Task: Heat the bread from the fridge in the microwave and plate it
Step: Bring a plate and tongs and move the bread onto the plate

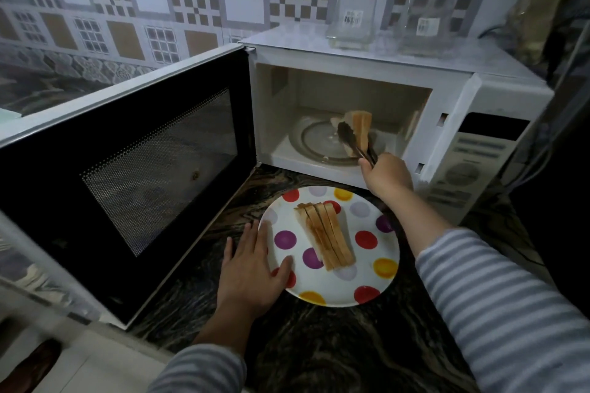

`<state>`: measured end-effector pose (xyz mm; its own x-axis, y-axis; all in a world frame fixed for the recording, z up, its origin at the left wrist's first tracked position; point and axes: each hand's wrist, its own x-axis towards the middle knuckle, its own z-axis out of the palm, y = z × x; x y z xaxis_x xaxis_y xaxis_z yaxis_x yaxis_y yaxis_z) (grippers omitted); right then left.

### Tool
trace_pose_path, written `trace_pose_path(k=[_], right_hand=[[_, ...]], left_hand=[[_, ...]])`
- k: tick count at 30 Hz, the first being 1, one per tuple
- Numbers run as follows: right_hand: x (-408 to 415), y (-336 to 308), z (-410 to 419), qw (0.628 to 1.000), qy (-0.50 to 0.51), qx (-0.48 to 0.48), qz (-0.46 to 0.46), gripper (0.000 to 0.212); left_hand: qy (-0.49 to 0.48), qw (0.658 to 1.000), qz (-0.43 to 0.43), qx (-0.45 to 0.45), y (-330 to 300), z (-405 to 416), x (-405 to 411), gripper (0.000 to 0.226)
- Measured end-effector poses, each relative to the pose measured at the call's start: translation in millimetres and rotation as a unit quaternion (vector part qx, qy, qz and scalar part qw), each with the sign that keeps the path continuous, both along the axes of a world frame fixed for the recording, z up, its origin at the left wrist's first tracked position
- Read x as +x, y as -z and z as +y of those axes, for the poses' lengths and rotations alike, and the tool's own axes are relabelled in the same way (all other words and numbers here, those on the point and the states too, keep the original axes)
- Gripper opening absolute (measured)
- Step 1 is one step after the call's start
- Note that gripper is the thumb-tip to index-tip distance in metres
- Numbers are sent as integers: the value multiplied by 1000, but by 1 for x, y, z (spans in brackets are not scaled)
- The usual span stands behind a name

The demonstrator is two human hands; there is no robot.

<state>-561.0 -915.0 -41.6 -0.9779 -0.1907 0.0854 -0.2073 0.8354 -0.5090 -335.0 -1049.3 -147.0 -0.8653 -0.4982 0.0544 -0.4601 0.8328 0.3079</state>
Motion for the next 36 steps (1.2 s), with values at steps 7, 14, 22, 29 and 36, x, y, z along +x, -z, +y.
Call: trace_pose_path(k=[7,14,22,29,36], right_hand=[[69,-4,64,995,-64,-69,37,22],[128,34,118,997,-64,-41,10,28],[146,60,111,996,-68,64,12,35],[146,59,111,995,-64,74,9,38],[144,44,120,998,-67,14,-10,48]], left_hand=[[4,1000,-17,3,-6,1,0,92],[1,1000,-27,7,-10,2,0,77],[-4,999,-33,-2,-10,3,0,77],[-11,999,-31,3,-8,3,-1,78],[-11,1000,-29,0,-5,2,-2,78]])
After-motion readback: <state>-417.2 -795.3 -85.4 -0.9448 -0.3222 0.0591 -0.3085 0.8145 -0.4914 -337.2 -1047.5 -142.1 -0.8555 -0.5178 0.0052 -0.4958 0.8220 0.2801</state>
